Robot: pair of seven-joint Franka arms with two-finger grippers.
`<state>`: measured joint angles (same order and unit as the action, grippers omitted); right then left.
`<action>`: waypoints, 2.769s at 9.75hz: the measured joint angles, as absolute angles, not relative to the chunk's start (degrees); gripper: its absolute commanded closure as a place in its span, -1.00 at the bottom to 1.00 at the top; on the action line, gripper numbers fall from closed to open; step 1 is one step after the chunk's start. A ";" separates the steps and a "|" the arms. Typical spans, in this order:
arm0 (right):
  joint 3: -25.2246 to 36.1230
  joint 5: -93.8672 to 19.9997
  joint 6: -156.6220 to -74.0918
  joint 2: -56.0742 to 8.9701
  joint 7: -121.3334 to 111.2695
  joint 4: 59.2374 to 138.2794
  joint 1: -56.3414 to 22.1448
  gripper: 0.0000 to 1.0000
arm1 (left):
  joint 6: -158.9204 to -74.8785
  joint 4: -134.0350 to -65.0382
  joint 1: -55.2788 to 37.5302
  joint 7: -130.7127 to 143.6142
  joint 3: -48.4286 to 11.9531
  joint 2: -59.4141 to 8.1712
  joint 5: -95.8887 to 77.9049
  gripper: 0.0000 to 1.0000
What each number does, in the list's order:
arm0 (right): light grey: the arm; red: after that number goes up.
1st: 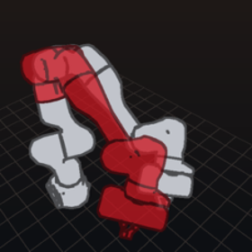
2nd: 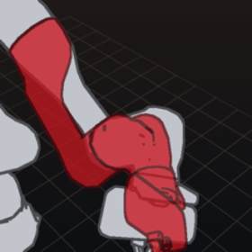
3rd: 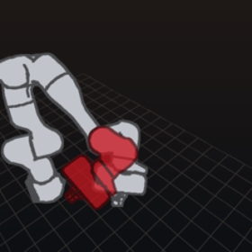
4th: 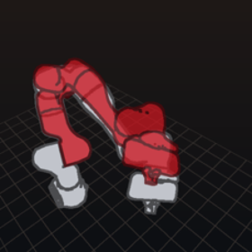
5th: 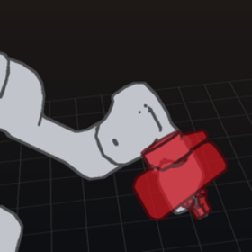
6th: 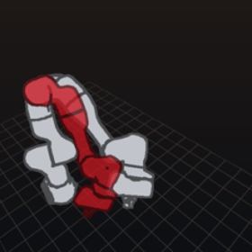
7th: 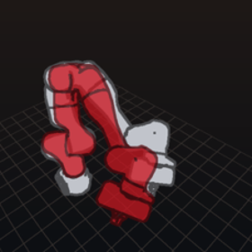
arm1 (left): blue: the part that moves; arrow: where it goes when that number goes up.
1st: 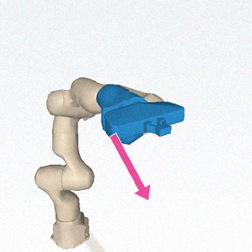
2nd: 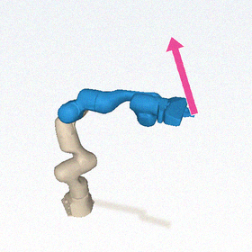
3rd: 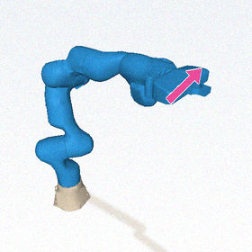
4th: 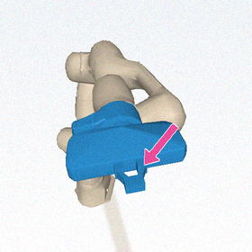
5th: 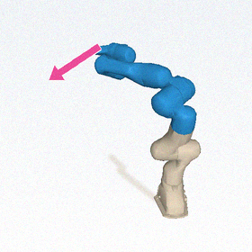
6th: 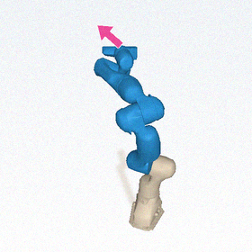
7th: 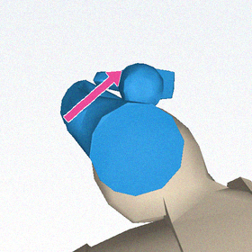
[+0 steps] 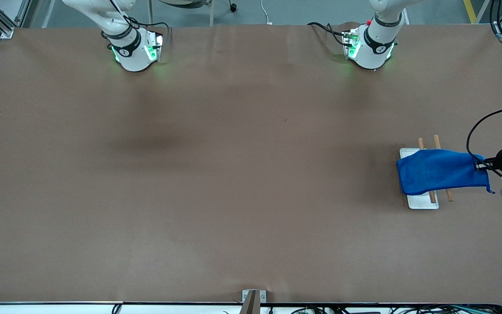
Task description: Right arm passes towel to left arm to hang
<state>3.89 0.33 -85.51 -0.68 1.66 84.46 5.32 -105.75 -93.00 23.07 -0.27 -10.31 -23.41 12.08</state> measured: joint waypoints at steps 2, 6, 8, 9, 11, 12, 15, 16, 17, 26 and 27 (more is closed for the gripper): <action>3.89 0.33 -85.52 -0.68 1.66 84.46 5.32 -1.00 | -106.50 -93.02 24.04 -1.19 -10.32 -24.10 12.08 0.97; 3.88 0.33 -85.52 -0.68 1.66 84.46 5.31 -1.00 | -108.98 -93.03 25.67 -3.43 -10.32 -26.01 12.08 0.94; 3.88 0.33 -85.52 -0.68 1.66 84.46 5.31 -1.00 | -109.68 -93.04 26.52 -4.27 -10.33 -26.35 12.08 0.52; 3.88 0.33 -85.52 -0.68 1.66 84.46 5.31 -1.00 | -110.10 -93.04 26.89 -4.45 -10.34 -26.60 12.08 -0.60; 3.88 0.33 -85.52 -0.68 1.66 84.46 5.31 -1.00 | -110.44 -92.92 26.94 -4.90 -10.56 -26.75 12.08 -1.00; 3.88 0.33 -85.52 -0.68 1.66 84.46 5.31 -1.00 | -110.48 -92.29 26.85 -5.21 -10.89 -26.74 12.08 -1.00; 3.89 0.33 -85.52 -0.67 1.66 84.45 5.31 -1.00 | -109.95 -87.13 26.95 -5.60 -12.37 -26.27 11.48 -1.00; 3.88 0.33 -85.52 -0.67 1.66 84.45 5.31 -1.00 | -108.30 -85.91 26.94 -5.38 -14.27 -25.09 10.52 -1.00; 3.88 0.33 -85.52 -0.67 1.66 84.44 5.31 -1.00 | -106.30 -85.26 26.75 -4.74 -16.26 -22.92 9.75 -1.00; 3.89 0.33 -85.52 -0.68 1.65 84.42 5.30 -1.00 | -89.57 -82.83 26.38 4.71 -29.81 -5.44 3.68 -1.00; 3.89 0.33 -85.52 -0.68 1.65 84.43 5.30 -1.00 | -88.55 -82.62 26.38 4.71 -30.44 -4.13 3.63 -1.00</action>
